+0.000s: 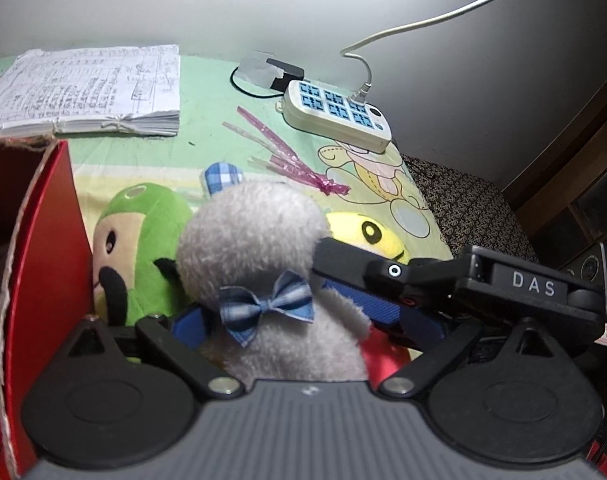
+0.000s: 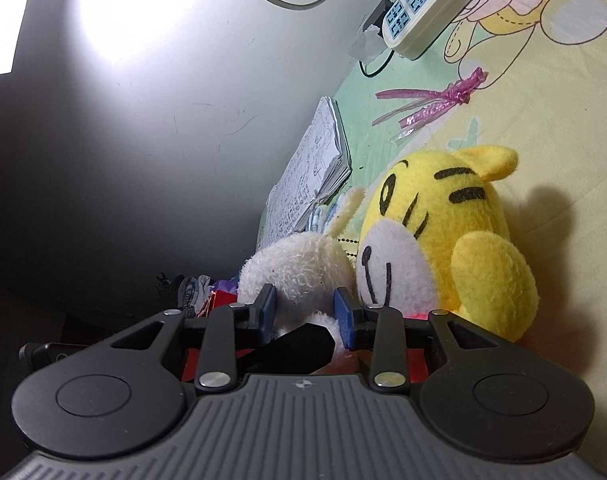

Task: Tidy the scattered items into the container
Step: 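Lift the white lamb with both grippers and carry it over the box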

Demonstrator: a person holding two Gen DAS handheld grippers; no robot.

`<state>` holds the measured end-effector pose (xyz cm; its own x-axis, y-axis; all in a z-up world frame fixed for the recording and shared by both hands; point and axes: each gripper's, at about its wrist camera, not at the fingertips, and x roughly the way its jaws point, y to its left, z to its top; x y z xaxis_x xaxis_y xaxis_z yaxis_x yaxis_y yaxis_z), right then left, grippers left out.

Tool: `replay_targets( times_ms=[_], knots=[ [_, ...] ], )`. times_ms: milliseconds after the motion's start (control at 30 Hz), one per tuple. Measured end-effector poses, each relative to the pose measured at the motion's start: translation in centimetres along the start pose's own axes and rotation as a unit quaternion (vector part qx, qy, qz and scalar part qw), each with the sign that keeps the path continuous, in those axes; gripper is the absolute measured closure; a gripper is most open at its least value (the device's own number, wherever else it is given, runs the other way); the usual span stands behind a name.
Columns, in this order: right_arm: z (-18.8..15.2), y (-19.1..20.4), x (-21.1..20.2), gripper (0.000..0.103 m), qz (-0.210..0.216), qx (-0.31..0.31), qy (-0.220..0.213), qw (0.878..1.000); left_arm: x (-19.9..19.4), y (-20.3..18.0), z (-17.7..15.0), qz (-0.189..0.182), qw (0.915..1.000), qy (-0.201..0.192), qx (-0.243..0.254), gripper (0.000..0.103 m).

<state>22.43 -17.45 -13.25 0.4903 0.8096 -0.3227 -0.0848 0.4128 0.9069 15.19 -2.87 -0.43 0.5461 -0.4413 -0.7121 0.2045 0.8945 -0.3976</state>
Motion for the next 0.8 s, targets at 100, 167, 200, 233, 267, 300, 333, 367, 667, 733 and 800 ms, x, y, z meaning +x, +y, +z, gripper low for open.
replay_targets(
  times_ms=[100, 167, 200, 233, 267, 300, 333, 367, 667, 733, 800],
  knots=[
    [-0.6, 0.1, -0.7, 0.067, 0.014, 0.009, 0.008, 1.000, -0.6, -0.9, -0.6, 0.002, 0.9999, -0.001, 0.016, 0.006],
    [-1.0, 0.4, -1.4, 0.067, 0.016, 0.003, 0.010, 1.000, -1.0, -1.7, -1.1, 0.005, 0.9995, -0.002, 0.030, 0.006],
    [-1.3, 0.6, -1.8, 0.067, 0.017, -0.001, 0.009, 1.000, -1.4, -2.0, -1.3, 0.004, 0.9994, -0.004, 0.035, 0.006],
    [-1.5, 0.8, -2.3, 0.067, 0.020, -0.003, 0.009, 1.000, -1.7, -2.4, -1.5, 0.002, 0.9993, -0.005, 0.038, 0.006],
    [-1.7, 0.9, -2.8, 0.067, 0.022, -0.006, 0.009, 1.000, -1.9, -2.7, -1.7, 0.000, 0.9992, -0.005, 0.041, 0.006],
    [-2.0, 1.1, -3.2, 0.067, 0.021, -0.010, 0.009, 1.000, -2.3, -2.9, -2.0, -0.001, 0.9990, -0.006, 0.045, 0.006],
    [-2.2, 1.3, -3.6, 0.067, 0.021, -0.013, 0.009, 1.000, -2.6, -3.2, -2.2, -0.001, 0.9987, -0.008, 0.050, 0.006],
    [-2.5, 1.5, -4.0, 0.067, 0.023, -0.015, 0.008, 1.000, -2.9, -3.4, -2.5, -0.001, 0.9985, -0.010, 0.053, 0.006],
    [-5.1, 4.2, -7.5, 0.067, 0.047, -0.045, -0.011, 0.998, -7.3, -5.7, -4.7, -0.012, 0.9951, -0.049, 0.085, 0.006],
    [-5.6, 4.8, -8.2, 0.067, 0.054, -0.053, -0.015, 0.997, -8.3, -6.0, -5.0, -0.012, 0.9940, -0.060, 0.091, 0.006],
    [-6.1, 5.4, -8.4, 0.067, 0.061, -0.059, -0.017, 0.996, -9.3, -6.1, -5.3, -0.011, 0.9931, -0.070, 0.093, 0.006]
  ],
)
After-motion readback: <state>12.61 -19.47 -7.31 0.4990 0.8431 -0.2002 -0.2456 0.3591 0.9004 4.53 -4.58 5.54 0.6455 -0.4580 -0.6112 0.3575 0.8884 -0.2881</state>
